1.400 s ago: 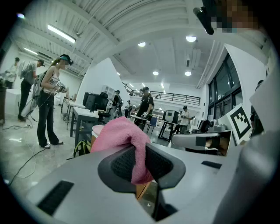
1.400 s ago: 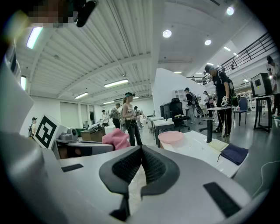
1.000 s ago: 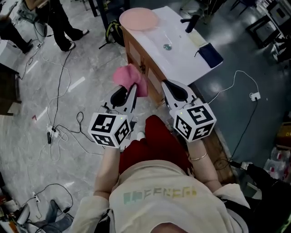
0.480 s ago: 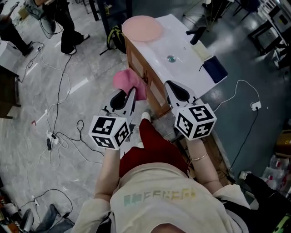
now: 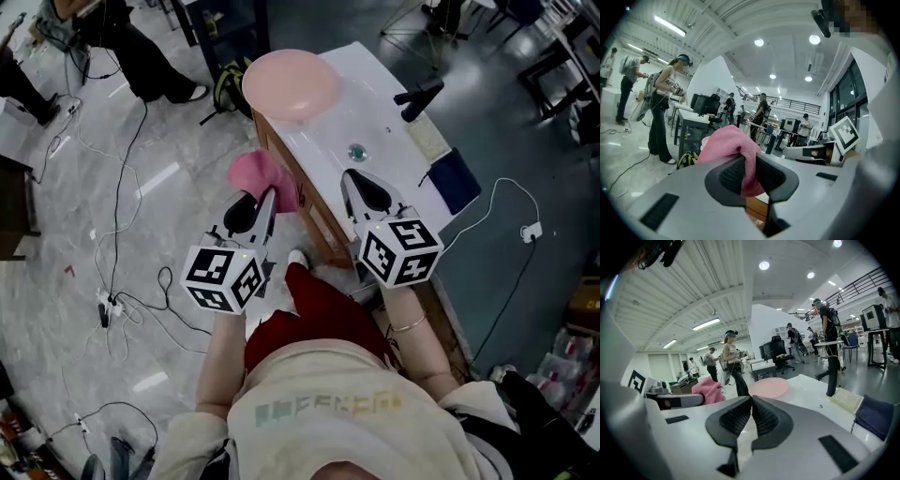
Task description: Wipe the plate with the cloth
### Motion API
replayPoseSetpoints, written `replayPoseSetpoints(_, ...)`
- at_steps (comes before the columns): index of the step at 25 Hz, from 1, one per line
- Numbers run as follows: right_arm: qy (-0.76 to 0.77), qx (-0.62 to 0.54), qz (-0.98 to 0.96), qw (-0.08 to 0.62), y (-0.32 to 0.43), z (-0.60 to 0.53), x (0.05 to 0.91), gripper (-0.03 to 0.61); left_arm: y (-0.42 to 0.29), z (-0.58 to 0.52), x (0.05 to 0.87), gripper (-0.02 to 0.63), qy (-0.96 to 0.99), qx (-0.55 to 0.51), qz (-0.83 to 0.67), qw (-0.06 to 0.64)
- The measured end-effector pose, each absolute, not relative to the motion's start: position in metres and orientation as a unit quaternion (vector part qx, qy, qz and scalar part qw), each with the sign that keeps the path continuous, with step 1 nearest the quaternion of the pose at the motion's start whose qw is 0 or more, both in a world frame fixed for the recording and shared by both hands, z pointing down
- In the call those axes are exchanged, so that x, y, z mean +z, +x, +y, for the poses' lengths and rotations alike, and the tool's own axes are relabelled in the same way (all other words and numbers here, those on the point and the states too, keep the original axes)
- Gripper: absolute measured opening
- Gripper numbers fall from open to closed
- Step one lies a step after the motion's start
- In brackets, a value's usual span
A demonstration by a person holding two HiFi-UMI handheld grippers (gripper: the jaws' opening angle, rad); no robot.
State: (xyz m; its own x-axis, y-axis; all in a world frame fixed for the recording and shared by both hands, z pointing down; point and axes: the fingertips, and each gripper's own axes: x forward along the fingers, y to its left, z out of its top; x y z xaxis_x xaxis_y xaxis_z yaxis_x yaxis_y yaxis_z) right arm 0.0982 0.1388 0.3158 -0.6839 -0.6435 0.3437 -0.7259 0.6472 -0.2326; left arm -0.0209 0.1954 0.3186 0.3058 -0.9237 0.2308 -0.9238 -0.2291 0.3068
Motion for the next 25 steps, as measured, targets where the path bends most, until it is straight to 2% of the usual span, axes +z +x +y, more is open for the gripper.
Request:
replayPoseSetpoints(12,0.414,0.192,-0.878,0.147,0.102,0.017,0.345,0.038,-0.034,0.073,0.334,0.067,0.779,0.012,-0.591,0.212)
replayPoseSetpoints(25,0.419,0.226,-0.867,0.150,0.091,-0.045,0.366,0.038,-0.047,0.013,0.326,0.067,0.772,0.034,-0.602,0.199)
